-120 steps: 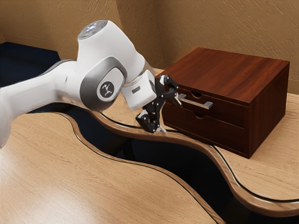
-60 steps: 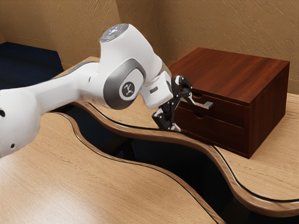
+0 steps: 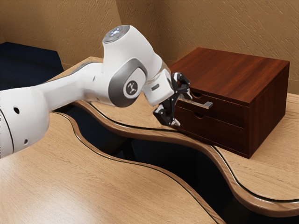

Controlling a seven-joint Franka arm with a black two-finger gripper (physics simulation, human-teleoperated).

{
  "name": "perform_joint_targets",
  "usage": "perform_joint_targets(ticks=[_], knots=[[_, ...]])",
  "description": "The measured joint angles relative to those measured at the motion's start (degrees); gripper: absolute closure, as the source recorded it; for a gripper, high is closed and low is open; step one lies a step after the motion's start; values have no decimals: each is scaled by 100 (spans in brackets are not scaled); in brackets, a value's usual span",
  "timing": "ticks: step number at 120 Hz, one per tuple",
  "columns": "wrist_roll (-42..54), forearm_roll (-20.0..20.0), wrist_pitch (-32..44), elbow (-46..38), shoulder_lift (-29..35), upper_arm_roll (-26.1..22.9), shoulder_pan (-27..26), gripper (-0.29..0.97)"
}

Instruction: Pull the drawer handle with one arm to open the drawer

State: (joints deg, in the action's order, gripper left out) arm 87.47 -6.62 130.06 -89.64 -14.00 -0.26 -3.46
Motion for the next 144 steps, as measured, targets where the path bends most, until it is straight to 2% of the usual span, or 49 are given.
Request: perform_joint_targets(ticks=[27, 70, 86, 107, 118, 129, 144], knots=[[-26, -9, 346, 93, -194, 105, -46, 0], [-78, -13, 490, 105, -392, 118, -116, 0], [-108, -132, 570, 61, -400, 231, -78, 1], [-150, -256, 647, 39, -428, 278, -93, -3], [-185, -293, 668, 41, -458, 279, -116, 1], [-220, -268, 686, 38, -490, 278, -122, -8], [-228, -294, 689, 37, -505, 282, -129, -14]])
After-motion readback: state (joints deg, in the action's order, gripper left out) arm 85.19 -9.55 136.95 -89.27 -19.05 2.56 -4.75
